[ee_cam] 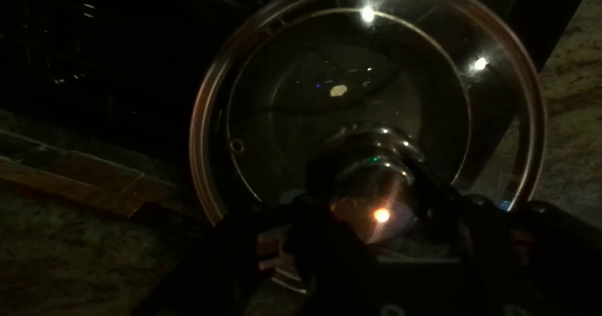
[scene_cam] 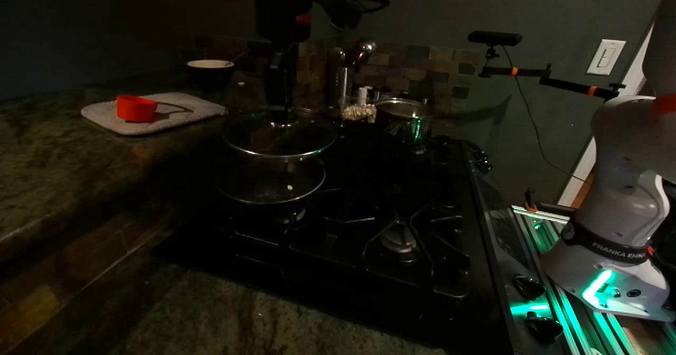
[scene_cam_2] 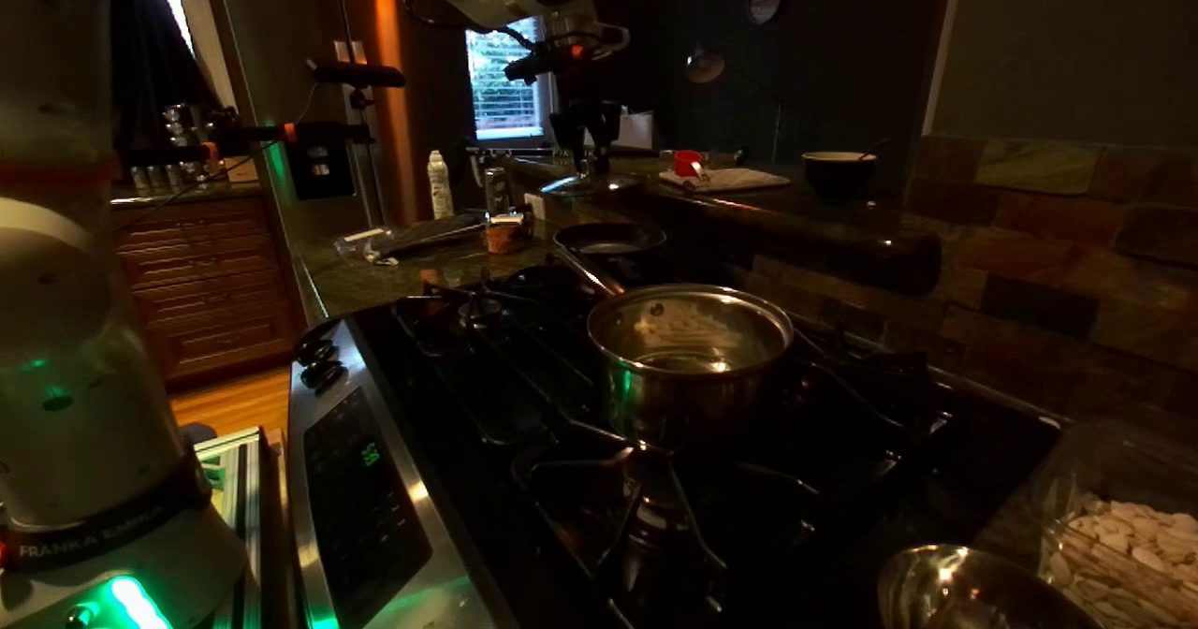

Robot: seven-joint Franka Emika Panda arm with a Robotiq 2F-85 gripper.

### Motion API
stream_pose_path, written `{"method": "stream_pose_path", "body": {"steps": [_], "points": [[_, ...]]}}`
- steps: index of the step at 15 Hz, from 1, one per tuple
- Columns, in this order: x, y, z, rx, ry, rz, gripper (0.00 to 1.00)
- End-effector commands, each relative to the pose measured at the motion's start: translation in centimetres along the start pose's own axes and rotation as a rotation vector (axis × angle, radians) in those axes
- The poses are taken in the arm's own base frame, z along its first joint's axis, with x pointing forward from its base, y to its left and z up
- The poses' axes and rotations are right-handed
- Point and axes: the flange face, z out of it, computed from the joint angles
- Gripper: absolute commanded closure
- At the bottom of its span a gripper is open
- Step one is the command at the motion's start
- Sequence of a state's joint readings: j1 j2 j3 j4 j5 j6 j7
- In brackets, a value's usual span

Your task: Put the glass lid on the counter above the stove.

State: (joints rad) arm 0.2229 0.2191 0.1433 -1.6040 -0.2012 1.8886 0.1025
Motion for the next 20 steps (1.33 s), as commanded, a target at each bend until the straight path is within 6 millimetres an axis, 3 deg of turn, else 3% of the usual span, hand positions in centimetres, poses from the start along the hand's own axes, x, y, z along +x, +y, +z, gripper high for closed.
{"method": "stream_pose_path", "body": {"steps": [1, 2, 5, 8, 13, 16, 20], "points": [[0.0, -0.1, 0.0, 0.0, -0.003, 0.0, 0.52], [0.0, -0.1, 0.1, 0.0, -0.005, 0.0, 0.77], [1.3, 1.3, -1.1, -0.012, 0.024, 0.033, 0.77], [2.4, 3.7, -3.5, -0.013, 0.066, 0.091, 0.77], [3.7, 9.7, -6.4, -0.025, 0.096, 0.201, 0.77], [4.8, 13.6, -6.3, -0.036, 0.096, 0.278, 0.77], [6.9, 16.2, -4.1, -0.045, 0.079, 0.313, 0.77]]}}
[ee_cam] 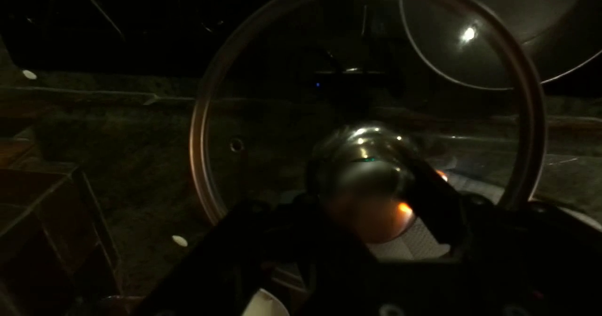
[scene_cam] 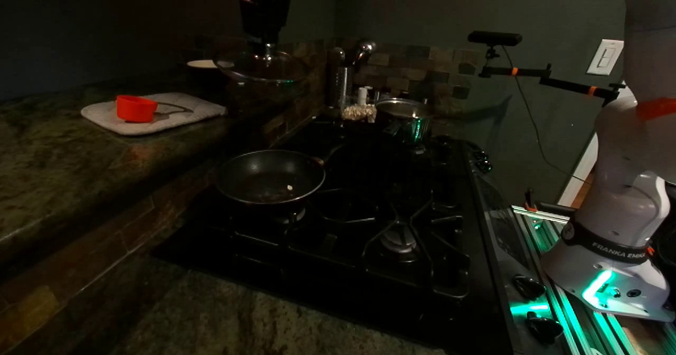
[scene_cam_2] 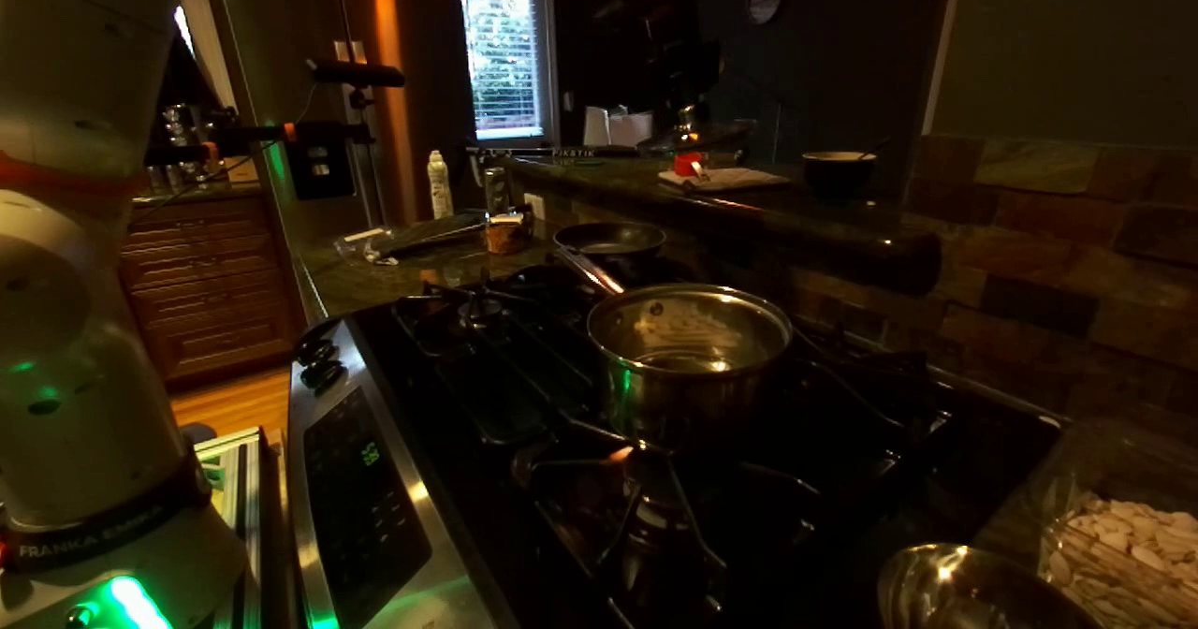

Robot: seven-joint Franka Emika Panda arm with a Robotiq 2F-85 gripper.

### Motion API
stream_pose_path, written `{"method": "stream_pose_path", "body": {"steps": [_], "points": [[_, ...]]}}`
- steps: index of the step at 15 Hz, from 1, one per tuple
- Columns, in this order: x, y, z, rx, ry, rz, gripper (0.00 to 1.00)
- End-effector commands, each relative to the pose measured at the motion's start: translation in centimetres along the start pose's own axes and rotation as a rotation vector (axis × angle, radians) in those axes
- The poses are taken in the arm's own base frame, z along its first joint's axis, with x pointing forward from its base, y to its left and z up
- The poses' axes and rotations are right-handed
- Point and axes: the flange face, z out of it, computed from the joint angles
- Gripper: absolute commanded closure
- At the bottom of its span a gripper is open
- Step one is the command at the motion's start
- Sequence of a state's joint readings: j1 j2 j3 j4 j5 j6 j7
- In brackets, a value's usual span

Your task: Put the glass lid on the counter above the stove.

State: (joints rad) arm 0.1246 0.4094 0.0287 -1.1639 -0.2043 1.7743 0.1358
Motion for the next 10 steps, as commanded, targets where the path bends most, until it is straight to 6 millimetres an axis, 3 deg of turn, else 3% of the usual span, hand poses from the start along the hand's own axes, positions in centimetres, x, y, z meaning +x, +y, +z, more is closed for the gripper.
{"method": "stream_pose_path", "body": {"steps": [1, 10], "points": [[2.5, 0.3, 1.8, -0.001, -0.028, 0.033, 0.77], [5.6, 0.0, 6.4, 0.032, -0.005, 0.064, 0.77]]}}
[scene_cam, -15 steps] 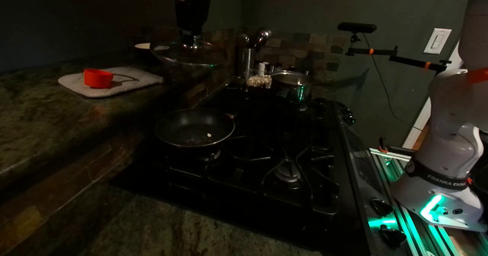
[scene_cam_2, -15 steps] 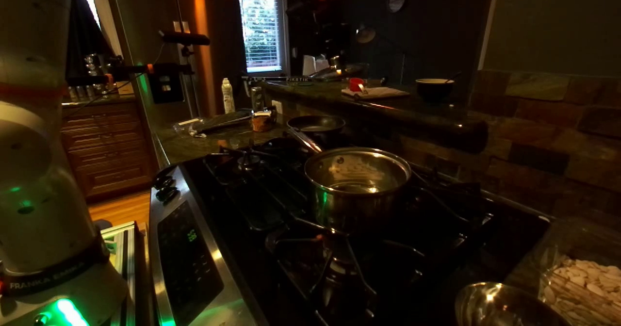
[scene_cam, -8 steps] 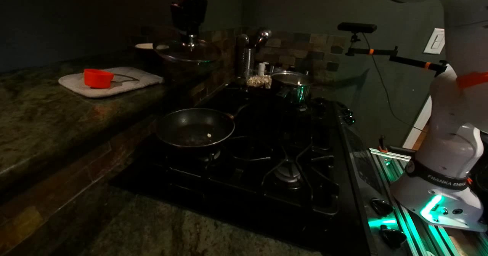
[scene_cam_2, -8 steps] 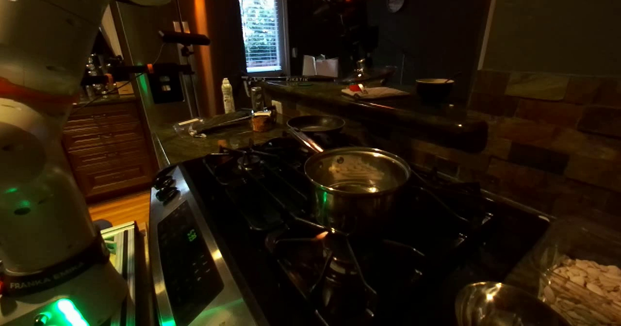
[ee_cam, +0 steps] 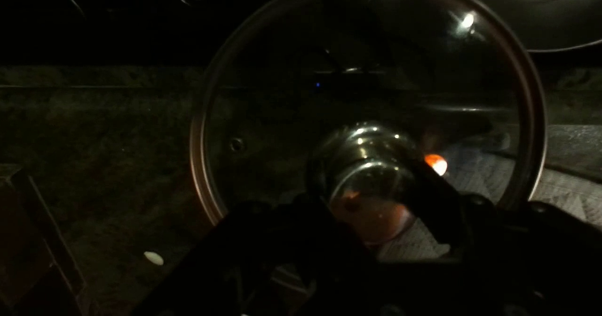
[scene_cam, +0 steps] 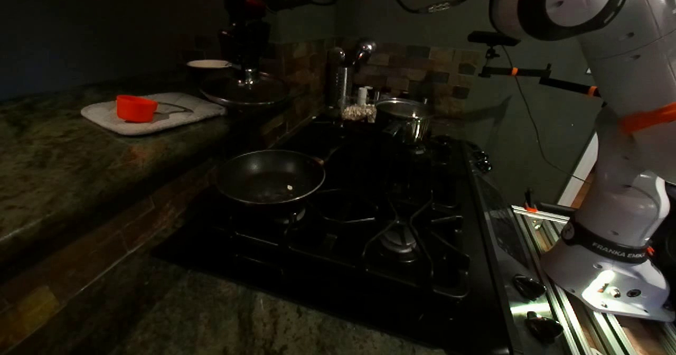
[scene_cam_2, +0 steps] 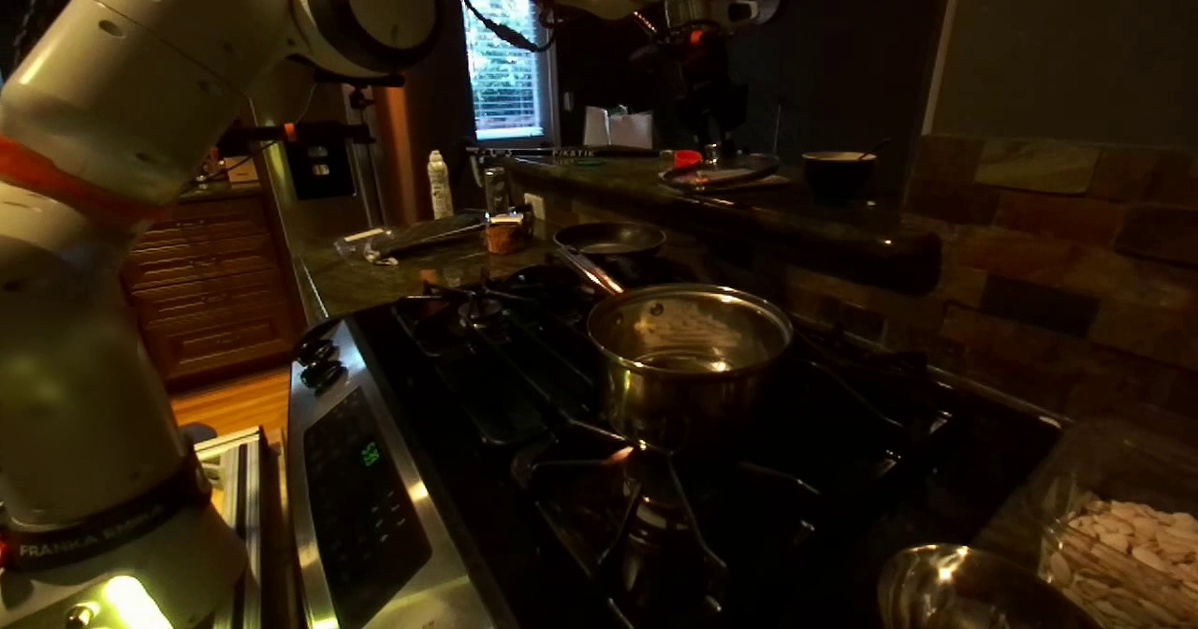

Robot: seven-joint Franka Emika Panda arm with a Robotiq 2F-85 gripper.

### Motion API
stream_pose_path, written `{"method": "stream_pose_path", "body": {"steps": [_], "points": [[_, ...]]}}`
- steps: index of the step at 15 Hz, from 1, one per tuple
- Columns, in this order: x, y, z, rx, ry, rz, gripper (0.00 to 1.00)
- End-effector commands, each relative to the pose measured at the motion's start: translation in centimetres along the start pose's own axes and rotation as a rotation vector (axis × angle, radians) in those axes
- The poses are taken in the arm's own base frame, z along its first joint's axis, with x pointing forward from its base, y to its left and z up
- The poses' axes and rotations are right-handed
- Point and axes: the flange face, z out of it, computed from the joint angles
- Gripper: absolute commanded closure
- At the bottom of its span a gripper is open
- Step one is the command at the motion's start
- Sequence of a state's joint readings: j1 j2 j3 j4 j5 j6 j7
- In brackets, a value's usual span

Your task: Put the glass lid on the counter above the stove.

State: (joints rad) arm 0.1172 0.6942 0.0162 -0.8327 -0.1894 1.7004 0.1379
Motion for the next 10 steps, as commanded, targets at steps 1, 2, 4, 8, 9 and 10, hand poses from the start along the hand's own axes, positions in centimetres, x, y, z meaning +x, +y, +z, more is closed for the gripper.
{"method": "stream_pose_path", "body": {"steps": [1, 2, 4, 8, 9, 10], "points": [[1.3, 0.1, 0.0, 0.031, 0.036, 0.031, 0.77], [1.4, 0.2, 0.2, 0.028, 0.04, 0.036, 0.77], [1.8, 0.3, 0.5, 0.031, 0.055, 0.04, 0.77], [2.2, 0.2, 1.1, 0.03, 0.067, 0.05, 0.77], [2.3, 0.1, 1.4, 0.03, 0.068, 0.053, 0.77], [2.4, 0.0, 1.6, 0.029, 0.073, 0.053, 0.77]]}}
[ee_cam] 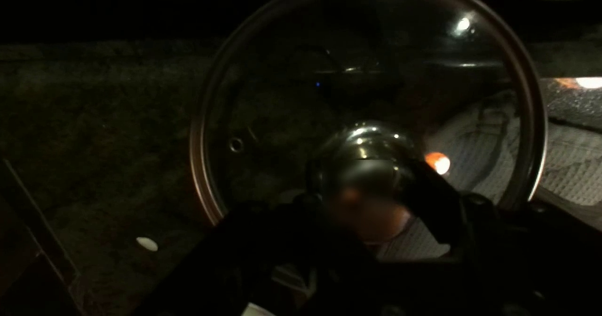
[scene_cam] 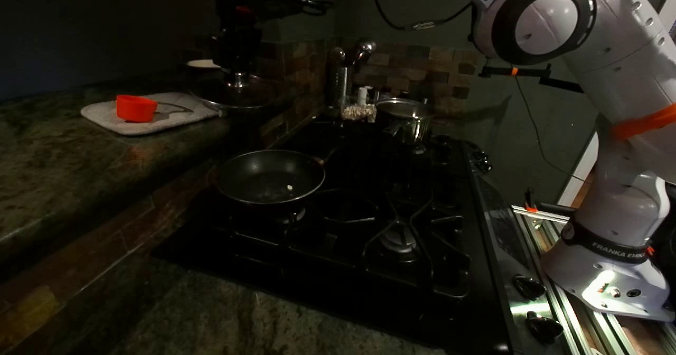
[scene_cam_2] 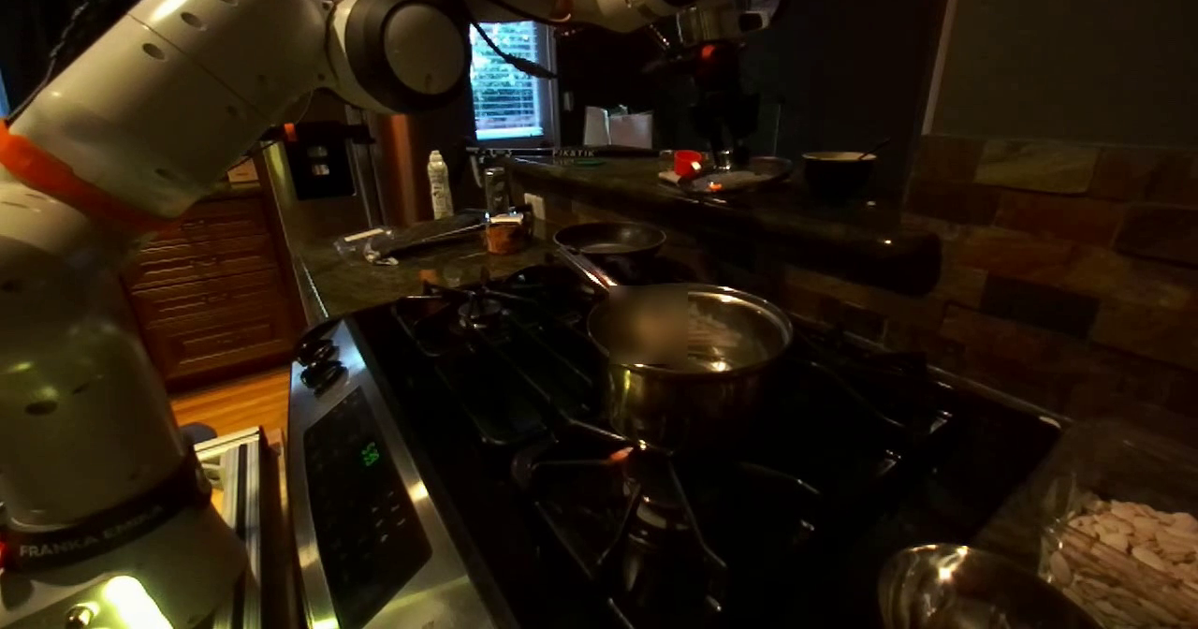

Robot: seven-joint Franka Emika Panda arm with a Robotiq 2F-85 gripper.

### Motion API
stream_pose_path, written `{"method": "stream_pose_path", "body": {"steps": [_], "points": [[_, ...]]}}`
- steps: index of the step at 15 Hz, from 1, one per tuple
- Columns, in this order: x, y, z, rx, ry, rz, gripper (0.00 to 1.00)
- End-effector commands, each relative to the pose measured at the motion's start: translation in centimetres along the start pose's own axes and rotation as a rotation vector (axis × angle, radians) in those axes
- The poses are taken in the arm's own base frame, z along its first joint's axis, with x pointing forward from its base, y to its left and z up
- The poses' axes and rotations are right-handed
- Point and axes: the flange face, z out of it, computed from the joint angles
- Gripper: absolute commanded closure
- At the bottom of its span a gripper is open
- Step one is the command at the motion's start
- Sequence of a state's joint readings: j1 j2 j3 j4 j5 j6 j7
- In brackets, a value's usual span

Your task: Put the glass lid on the counter above the stove.

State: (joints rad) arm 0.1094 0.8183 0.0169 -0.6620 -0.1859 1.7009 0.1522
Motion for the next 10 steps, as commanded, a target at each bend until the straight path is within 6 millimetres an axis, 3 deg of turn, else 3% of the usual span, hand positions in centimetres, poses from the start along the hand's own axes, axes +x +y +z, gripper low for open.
{"method": "stream_pose_path", "body": {"steps": [1, 10], "points": [[0.7, -0.3, 0.4, 0.021, 0.031, 0.022, 0.77], [1.4, -0.6, 1.7, 0.028, 0.074, 0.006, 0.74]]}}
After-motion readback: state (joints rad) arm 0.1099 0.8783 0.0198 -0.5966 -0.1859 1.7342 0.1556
